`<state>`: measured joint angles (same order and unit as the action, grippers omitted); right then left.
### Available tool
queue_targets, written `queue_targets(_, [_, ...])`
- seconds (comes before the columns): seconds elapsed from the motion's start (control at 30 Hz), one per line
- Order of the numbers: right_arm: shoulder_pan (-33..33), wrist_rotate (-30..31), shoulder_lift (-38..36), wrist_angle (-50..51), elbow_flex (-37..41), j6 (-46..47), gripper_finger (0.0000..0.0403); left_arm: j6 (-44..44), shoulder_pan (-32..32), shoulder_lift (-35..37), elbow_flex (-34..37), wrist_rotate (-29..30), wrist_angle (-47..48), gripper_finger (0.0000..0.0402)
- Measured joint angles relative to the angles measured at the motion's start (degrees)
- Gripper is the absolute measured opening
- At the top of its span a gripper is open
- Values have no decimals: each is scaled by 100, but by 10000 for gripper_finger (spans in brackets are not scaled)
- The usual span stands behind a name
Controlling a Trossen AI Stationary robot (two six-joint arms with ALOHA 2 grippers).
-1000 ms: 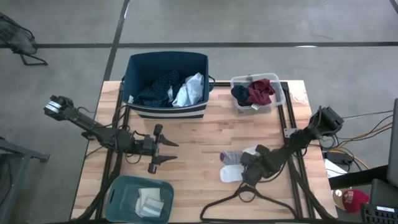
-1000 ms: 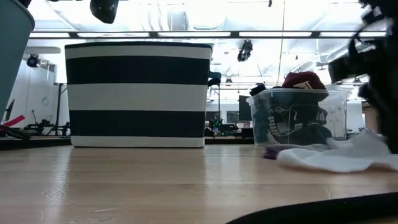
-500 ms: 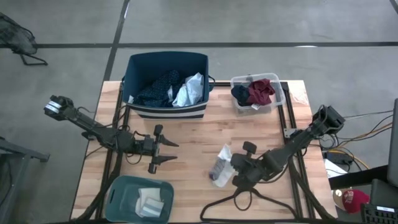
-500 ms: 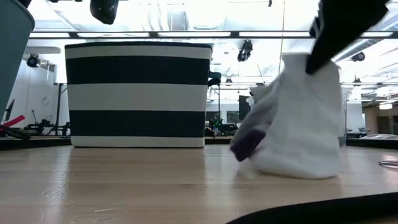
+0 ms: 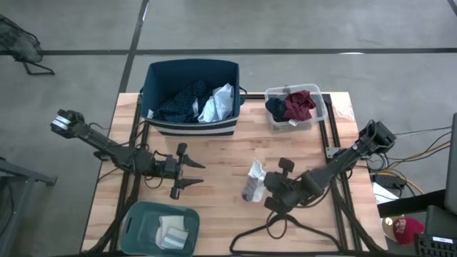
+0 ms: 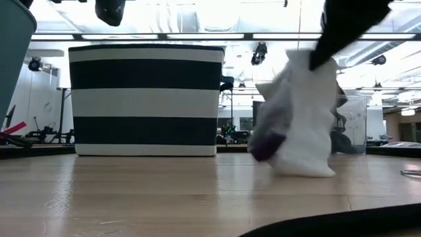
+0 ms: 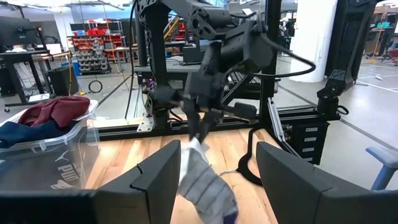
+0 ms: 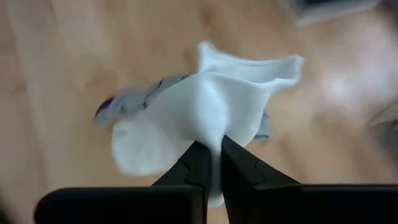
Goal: Pick & Place Cloths
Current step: Put the white sock into the blue bin
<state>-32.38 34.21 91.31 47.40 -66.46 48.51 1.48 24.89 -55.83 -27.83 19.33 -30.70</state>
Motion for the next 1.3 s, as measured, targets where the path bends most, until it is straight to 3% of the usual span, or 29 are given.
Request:
queue_targets(0.07, [121,-965,-4,7,103,91,14,-1,0,0,0,0,0,216])
queue_targets(0.13, [201,-1393,-2,63,191,78,14,0,0,0,0,0,0,216])
queue_targets(0.2, [240,-1049,-31,397,194,205,13,0,0,0,2,0,0,216])
queue_targets(0.27, [235,-286,-78,1190,117,665,13,0,2,0,0,0,-4,216])
queue_targets(0.33, [246,254,-89,1933,35,1692,12,-1,0,0,0,0,-4,216])
queue_targets(0.4, [332,-463,-92,2072,47,2249,11,-1,0,0,0,0,-7,216])
queue_targets(0.47, [343,-1135,-92,1335,63,1407,11,-1,0,0,0,0,-7,216])
queue_targets(0.53, [283,-1109,-83,638,68,592,10,4,0,0,1,0,-7,216])
queue_targets(0.63, [325,-571,-81,831,8,594,11,7,0,0,1,0,-7,216])
queue_targets(0.8, [361,1086,-89,2272,-412,1491,11,4,0,-2,0,0,35,216])
queue_targets(0.87, [341,1011,-116,2140,-742,1002,10,6,0,-2,0,0,35,216])
queue_targets(1.0, [263,240,-143,1122,-1266,-780,11,39,-4,-2,0,0,35,216])
queue_targets(1.17, [275,543,-83,1233,-1404,-702,12,19,-2,-5,0,1,37,216])
queue_targets(1.3, [288,614,-73,1119,-1128,-588,36,11,-2,-72,0,0,45,216])
